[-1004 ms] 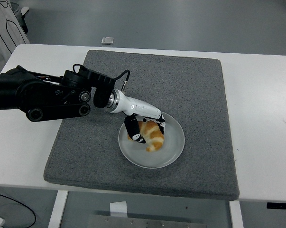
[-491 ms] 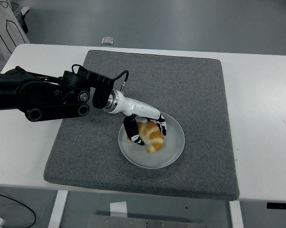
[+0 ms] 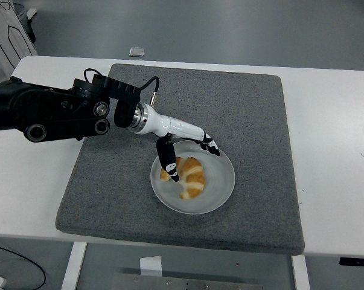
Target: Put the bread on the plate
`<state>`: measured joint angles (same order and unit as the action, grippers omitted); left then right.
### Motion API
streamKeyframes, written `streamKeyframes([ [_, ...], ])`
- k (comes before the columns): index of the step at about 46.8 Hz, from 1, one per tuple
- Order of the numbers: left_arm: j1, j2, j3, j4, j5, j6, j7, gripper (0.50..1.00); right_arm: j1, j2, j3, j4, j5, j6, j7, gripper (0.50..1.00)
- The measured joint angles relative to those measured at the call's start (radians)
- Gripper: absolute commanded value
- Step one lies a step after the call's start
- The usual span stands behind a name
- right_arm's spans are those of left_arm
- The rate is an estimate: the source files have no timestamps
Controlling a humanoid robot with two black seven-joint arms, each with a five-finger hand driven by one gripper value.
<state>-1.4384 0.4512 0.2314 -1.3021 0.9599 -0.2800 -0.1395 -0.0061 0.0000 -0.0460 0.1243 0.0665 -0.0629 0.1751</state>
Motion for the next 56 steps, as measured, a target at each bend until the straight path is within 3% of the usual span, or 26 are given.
streamKeyframes([
  [10,-0.08,0.073,-0.011,-0.001,-0.234,-0.045,-0.002,0.994,0.0,0.0,0.0,0.0,0.0,0.0,0.0,0.932],
  [18,-0.082,0.145,-0.083,0.009,-0.325,-0.047,-0.002,0.994,0.0,0.0,0.0,0.0,0.0,0.0,0.0,0.932],
  [25,-0.021,0.222,-0.176,0.011,-0.333,-0.051,-0.002,0.994,0.001,0.0,0.0,0.0,0.0,0.0,0.0,0.932],
  [33,0.106,0.27,-0.332,0.037,-0.335,-0.055,-0.001,0.994,0.0,0.0,0.0,0.0,0.0,0.0,0.0,0.932],
  [45,0.288,0.275,-0.546,0.098,-0.35,-0.056,0.0,0.996,0.0,0.0,0.0,0.0,0.0,0.0,0.0,0.932],
  [56,0.353,0.277,-0.599,0.185,-0.556,-0.055,0.0,0.996,0.0,0.0,0.0,0.0,0.0,0.0,0.0,0.932],
])
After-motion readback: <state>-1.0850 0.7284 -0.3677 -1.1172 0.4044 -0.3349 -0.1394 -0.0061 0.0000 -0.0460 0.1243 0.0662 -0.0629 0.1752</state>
